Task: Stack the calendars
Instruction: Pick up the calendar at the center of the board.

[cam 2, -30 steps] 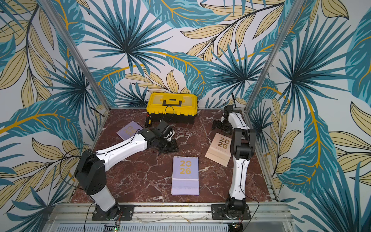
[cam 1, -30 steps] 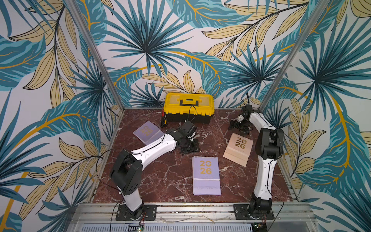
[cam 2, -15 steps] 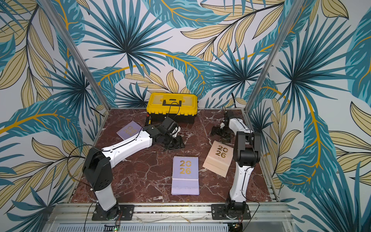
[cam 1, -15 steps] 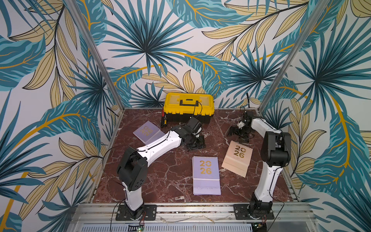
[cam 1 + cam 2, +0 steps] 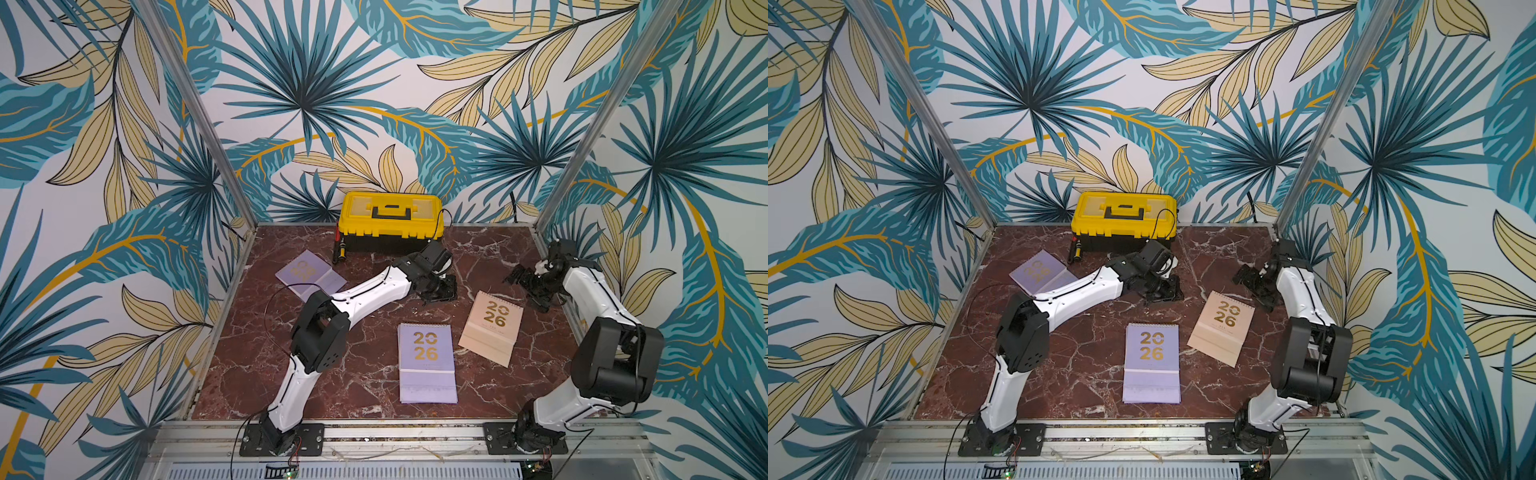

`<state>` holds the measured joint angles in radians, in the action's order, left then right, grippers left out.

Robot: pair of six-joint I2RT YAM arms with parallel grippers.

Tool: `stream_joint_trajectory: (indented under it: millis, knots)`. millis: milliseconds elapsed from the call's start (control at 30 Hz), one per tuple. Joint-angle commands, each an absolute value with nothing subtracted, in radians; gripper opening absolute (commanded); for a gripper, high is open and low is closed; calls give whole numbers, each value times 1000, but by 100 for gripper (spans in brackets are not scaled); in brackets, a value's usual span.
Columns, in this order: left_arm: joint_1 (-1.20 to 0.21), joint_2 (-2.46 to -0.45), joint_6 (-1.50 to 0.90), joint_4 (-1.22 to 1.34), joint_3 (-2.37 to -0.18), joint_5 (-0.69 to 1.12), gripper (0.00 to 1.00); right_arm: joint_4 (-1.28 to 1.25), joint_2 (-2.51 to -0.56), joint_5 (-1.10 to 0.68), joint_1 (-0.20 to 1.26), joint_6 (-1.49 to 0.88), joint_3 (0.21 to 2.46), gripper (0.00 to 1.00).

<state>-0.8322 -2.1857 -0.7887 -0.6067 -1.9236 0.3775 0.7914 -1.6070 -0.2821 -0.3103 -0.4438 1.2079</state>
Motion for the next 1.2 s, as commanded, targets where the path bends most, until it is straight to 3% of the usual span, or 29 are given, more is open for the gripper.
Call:
stream_joint_trajectory:
  millis: [0, 467, 633, 1167]
  knots:
    - [-848, -2246, -794, -583, -2012, 389, 2, 743, -1556, -308, -324, -498, 1132, 99]
    - [-866, -2483, -839, -586, -2217, 378, 0, 602, -1507, -415, -457, -511, 915, 99]
    - [-884, -2520, -789, -663, -2290, 203, 0, 584, -1513, -438, -471, -499, 882, 99]
    - [-888, -2635, -814, -706, -2413, 267, 0, 508, -1558, -502, -492, -499, 792, 99]
